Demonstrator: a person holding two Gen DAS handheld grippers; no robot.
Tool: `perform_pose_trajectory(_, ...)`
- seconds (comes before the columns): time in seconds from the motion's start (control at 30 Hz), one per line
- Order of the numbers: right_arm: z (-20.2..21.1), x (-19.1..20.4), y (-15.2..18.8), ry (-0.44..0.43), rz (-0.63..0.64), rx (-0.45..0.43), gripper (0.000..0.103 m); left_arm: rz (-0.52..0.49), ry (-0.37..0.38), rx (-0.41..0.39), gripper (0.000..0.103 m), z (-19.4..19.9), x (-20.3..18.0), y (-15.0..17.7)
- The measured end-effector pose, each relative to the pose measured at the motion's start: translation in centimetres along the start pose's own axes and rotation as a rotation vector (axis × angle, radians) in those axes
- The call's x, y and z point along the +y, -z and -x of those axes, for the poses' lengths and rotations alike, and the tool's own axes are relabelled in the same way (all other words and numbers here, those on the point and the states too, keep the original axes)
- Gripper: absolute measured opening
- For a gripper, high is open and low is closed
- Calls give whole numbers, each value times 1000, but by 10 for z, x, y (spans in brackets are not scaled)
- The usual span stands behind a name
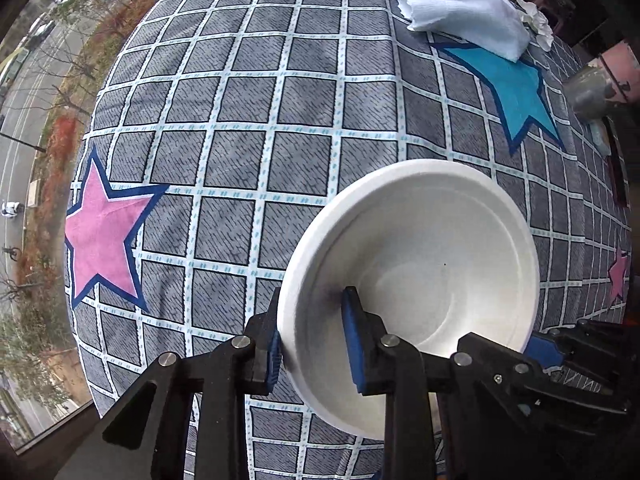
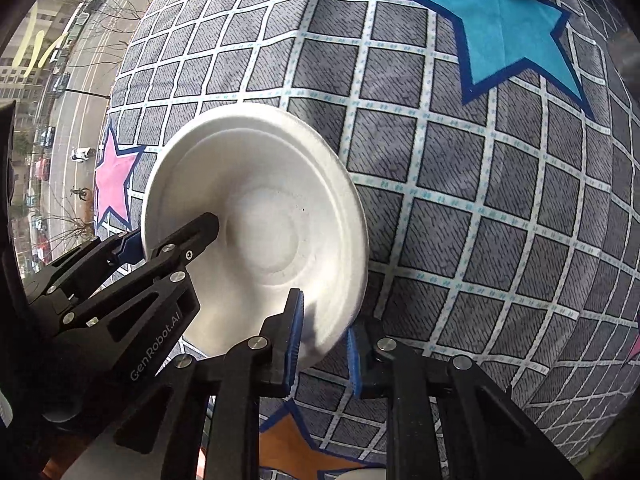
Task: Organize plates and bowls
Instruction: 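Grasp the rim of the white bowl with the right tool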
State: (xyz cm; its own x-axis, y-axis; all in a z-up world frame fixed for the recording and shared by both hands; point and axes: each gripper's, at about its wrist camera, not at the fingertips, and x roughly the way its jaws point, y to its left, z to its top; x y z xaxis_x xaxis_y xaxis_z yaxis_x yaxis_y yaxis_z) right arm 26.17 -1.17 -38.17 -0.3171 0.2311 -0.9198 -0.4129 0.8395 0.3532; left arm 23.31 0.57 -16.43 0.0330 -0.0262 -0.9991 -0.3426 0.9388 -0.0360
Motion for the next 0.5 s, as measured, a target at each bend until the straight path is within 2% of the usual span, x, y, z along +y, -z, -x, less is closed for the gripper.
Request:
perform_pose_trajectory(0.33,3,-63,73,8,-66,30,22,-126,14,47,30,3,-90,43)
perform_pose_trajectory(0.47,4,-80,82,12,-83,19,22,-138,-25,21,33,8,-126,34)
perform_pose_trajectory(0.5,5,-84,80,19,-79,7,22,-130,-26,19,38,11,-130,15)
